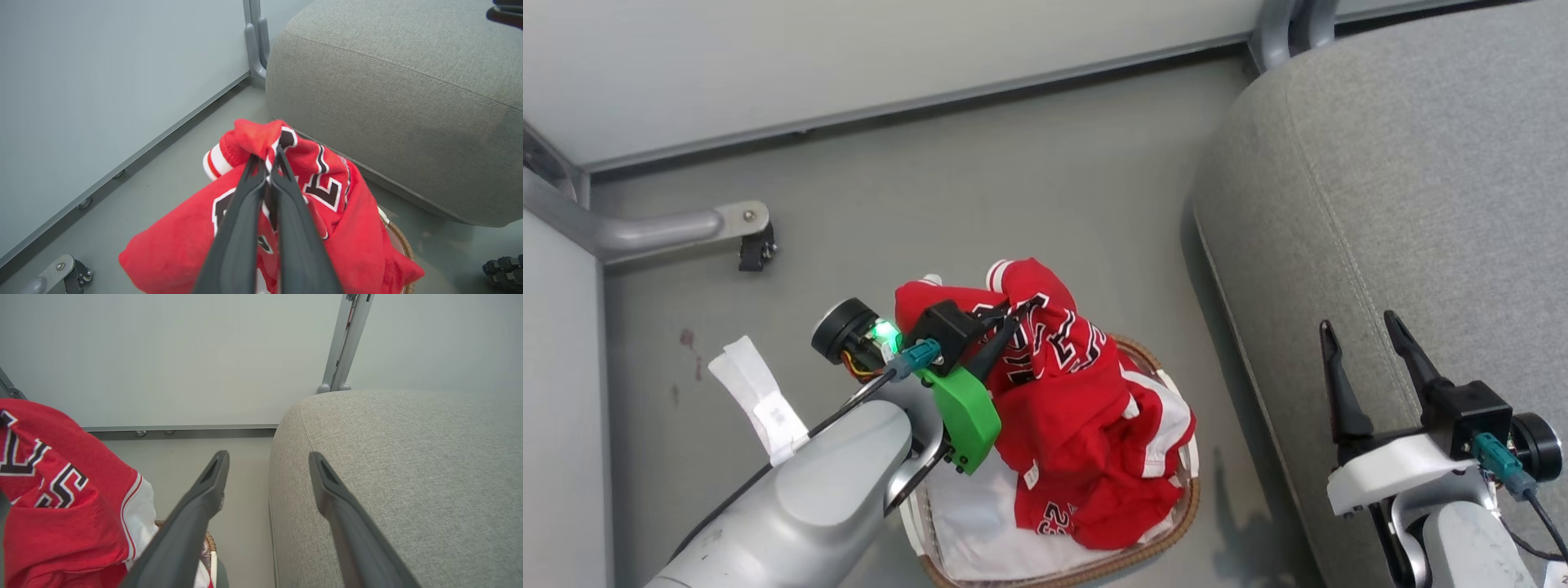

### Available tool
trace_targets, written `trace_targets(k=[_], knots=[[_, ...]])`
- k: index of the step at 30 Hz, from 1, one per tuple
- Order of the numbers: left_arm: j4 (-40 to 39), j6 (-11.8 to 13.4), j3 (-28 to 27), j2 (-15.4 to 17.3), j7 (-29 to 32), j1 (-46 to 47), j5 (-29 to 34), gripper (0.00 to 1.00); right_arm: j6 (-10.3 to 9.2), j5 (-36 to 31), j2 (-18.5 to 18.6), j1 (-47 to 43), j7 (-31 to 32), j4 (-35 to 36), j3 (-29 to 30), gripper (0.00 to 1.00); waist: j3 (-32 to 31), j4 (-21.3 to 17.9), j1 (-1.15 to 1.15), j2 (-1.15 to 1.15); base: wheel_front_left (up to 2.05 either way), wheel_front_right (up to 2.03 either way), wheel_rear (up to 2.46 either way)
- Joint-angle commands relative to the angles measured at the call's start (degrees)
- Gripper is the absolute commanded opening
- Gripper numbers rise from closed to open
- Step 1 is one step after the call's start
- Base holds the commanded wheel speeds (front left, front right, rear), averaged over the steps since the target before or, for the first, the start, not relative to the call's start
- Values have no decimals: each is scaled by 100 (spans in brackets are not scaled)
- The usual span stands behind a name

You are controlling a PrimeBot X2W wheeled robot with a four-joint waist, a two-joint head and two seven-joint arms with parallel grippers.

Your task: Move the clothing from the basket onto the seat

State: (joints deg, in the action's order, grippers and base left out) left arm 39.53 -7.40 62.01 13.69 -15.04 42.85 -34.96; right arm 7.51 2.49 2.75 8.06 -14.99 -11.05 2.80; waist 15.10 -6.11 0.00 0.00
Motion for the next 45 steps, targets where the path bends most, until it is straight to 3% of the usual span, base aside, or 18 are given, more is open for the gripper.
trace_targets(k=[1,10,22,27,37,45], knots=[[-92,-12,-65,58,-20,-103,119,0,-4,-25,26,-156,-30,-34,9,100,-700,167,0,0,0,0,0],[-581,-14,-523,269,-20,101,492,0,-4,-5,25,-466,-30,174,-142,100,-1358,137,0,0,0,0,0],[-1085,-15,-871,342,-21,793,686,0,-4,-49,25,-458,-29,223,-483,100,-1525,224,0,0,0,0,0],[-1079,-16,-837,281,-21,999,649,0,-4,-27,24,-414,-30,193,-848,100,-1552,283,0,0,0,0,0],[-964,-16,-561,129,-7,1439,523,0,-4,-80,28,47,-29,-181,-2221,100,-1550,353,0,0,0,0,0],[-984,-16,-272,-113,-10,1696,436,0,-4,-93,28,574,-30,-696,-2418,100,-1618,534,0,0,0,0,0]])
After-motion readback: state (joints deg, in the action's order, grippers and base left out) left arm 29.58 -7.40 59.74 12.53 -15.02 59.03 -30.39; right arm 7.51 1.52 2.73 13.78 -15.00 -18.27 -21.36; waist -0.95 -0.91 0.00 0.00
